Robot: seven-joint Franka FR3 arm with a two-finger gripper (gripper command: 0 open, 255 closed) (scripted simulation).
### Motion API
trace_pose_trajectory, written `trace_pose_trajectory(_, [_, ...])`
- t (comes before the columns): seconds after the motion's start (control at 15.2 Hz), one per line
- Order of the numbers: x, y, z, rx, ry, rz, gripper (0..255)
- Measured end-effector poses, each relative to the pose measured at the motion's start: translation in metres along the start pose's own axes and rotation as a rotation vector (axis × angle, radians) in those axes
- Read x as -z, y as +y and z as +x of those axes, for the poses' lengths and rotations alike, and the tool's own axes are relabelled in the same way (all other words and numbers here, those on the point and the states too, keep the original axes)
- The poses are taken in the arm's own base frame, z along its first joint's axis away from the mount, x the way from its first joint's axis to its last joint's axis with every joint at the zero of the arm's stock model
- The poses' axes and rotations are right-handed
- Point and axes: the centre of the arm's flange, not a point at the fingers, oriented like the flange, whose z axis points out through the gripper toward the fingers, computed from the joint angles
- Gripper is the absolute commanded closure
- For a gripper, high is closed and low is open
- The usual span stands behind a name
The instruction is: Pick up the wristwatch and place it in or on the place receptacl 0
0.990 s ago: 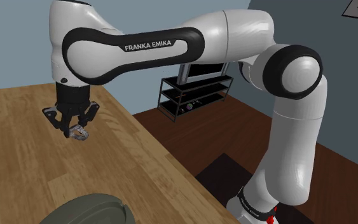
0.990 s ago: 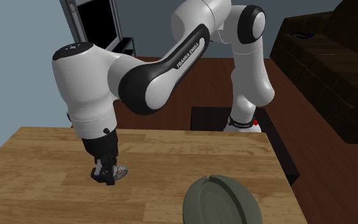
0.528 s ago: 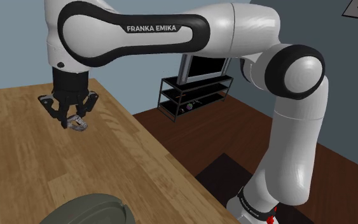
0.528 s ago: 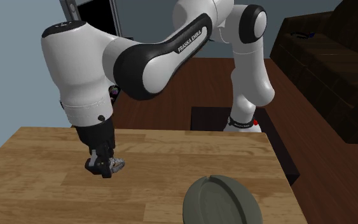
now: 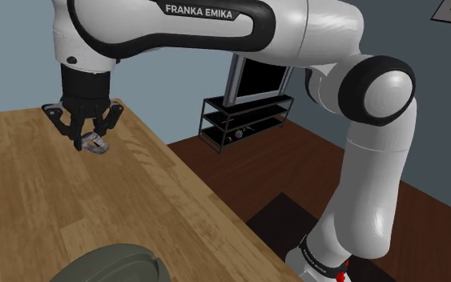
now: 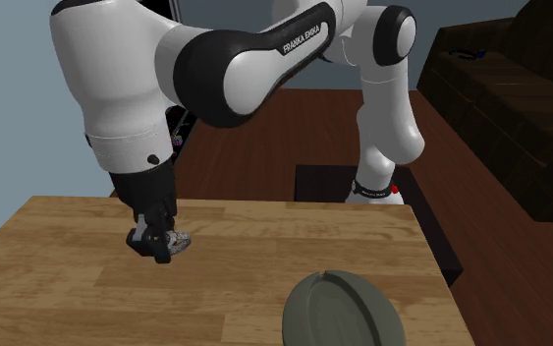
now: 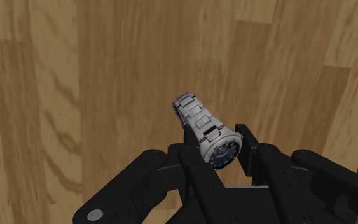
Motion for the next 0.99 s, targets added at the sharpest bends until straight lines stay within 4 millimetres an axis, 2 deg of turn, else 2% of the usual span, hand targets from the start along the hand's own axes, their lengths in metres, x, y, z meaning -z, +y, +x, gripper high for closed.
trace_pose_trajectory(0.4, [0.0, -0.028, -0.063, 0.002, 0.0, 0.001, 255])
trace_pose_trajectory(0.73, [0.004, -0.051, -0.13, 0.001, -0.001, 0.0, 255])
trace_pose_trajectory(0.99, [0.0, -0.074, -0.179, 0.002, 0.0, 0.0, 255])
